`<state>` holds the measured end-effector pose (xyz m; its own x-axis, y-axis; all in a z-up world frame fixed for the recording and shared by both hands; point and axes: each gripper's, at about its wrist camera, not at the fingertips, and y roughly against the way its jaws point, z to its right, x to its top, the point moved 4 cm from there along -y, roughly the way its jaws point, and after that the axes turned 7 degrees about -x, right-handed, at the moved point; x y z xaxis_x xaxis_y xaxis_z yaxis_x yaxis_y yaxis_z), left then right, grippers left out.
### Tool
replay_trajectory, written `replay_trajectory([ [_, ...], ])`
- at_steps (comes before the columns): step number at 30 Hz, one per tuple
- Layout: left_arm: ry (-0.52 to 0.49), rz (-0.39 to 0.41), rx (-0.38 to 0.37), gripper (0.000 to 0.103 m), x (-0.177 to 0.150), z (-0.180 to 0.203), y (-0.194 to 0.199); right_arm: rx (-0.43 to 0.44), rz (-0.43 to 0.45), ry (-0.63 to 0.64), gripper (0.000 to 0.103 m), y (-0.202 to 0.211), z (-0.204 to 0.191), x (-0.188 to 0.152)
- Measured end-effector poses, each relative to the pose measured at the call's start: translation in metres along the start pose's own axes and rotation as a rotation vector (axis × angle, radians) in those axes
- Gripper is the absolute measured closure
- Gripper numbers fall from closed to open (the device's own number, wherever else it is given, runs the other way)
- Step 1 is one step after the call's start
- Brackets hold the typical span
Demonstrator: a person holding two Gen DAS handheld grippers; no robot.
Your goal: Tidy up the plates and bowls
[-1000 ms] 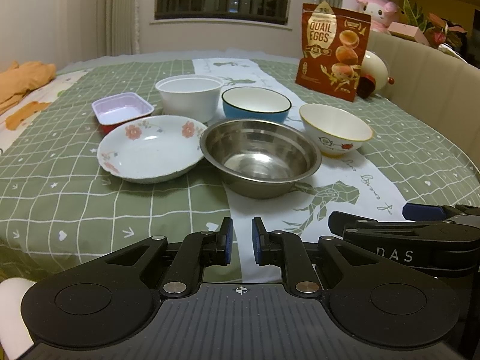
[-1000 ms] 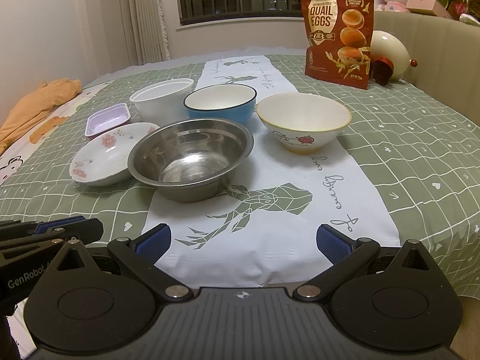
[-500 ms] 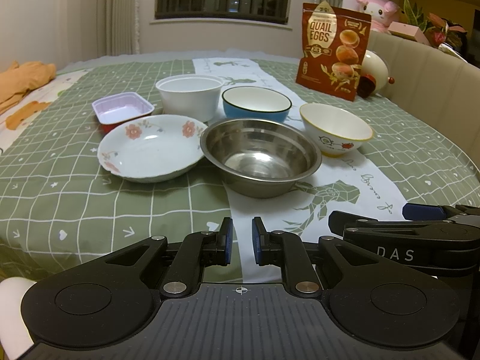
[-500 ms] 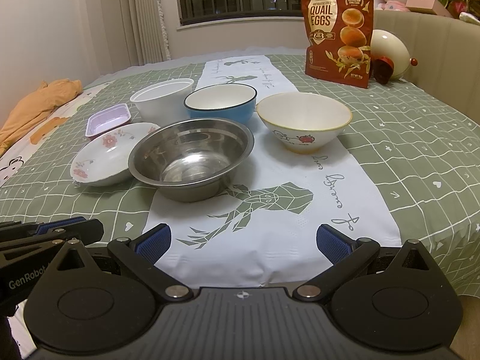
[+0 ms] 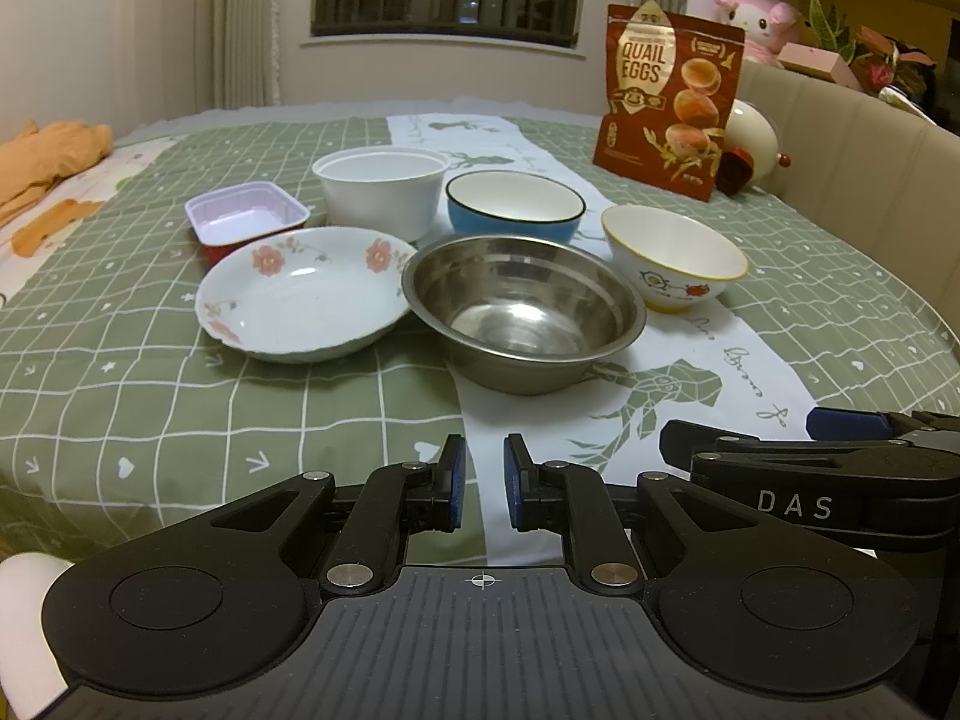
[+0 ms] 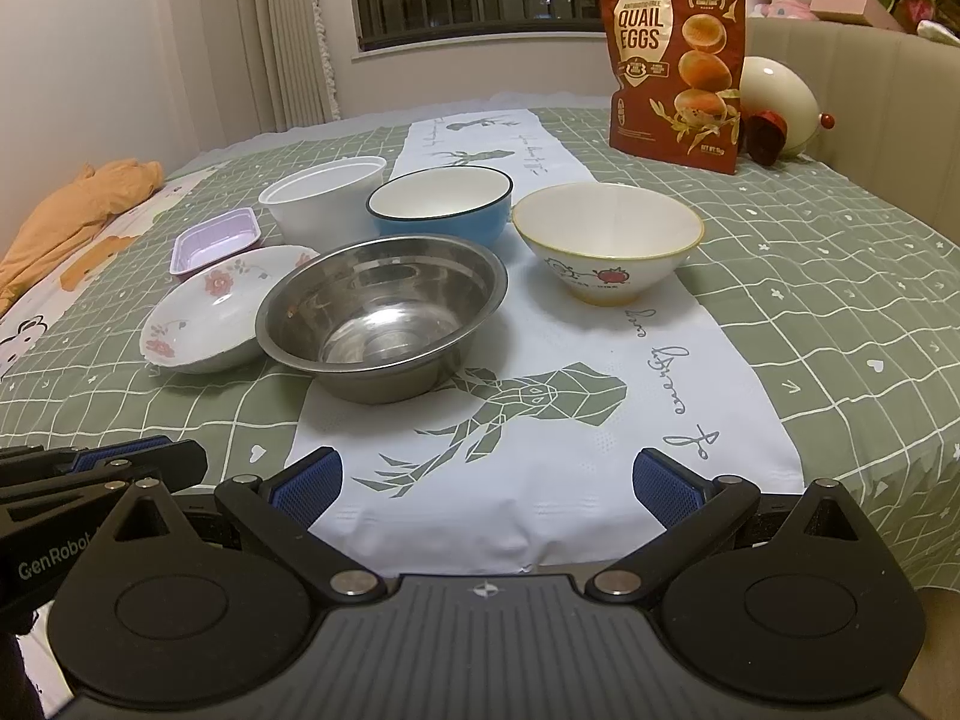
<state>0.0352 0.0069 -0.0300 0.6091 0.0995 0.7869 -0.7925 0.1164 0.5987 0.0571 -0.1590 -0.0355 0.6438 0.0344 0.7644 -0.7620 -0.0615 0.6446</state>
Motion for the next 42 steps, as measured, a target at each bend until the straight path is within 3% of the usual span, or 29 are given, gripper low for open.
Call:
replay_trajectory([
  [6,0.000,-0.005,-0.004,0.087,0.002,-0.002,-0.004,0.000,0.001,-0.012,0.000,-0.004,0.003,0.003],
  [13,0.001,0.003,-0.054,0.087,0.025,-0.013,-0.021,0.023,0.007,-0.063,0.000,-0.017,0.010,0.021],
  [17,0.080,0.004,-0.128,0.087,0.062,-0.032,-0.035,0.041,-0.011,-0.127,0.000,-0.034,0.017,0.038],
  [20,0.164,0.019,-0.120,0.085,0.095,-0.046,-0.046,0.040,-0.032,-0.204,0.000,-0.048,0.026,0.053],
  [26,-0.072,0.087,-0.272,0.085,0.141,-0.040,-0.075,-0.021,-0.035,-0.231,0.000,-0.070,0.025,0.077],
  [32,0.082,0.021,-0.475,0.085,0.152,-0.086,-0.108,-0.020,-0.126,-0.270,0.000,-0.108,0.009,0.075],
  [35,0.119,0.024,-0.433,0.085,0.161,-0.113,-0.115,-0.001,-0.154,-0.312,0.000,-0.123,0.001,0.074],
  [39,0.194,-0.165,-0.406,0.085,0.155,-0.134,-0.147,-0.010,-0.216,-0.327,0.000,-0.141,-0.005,0.072],
  [42,0.159,-0.212,-0.445,0.085,0.146,-0.133,-0.159,0.007,-0.261,-0.349,0.000,-0.149,-0.006,0.067],
])
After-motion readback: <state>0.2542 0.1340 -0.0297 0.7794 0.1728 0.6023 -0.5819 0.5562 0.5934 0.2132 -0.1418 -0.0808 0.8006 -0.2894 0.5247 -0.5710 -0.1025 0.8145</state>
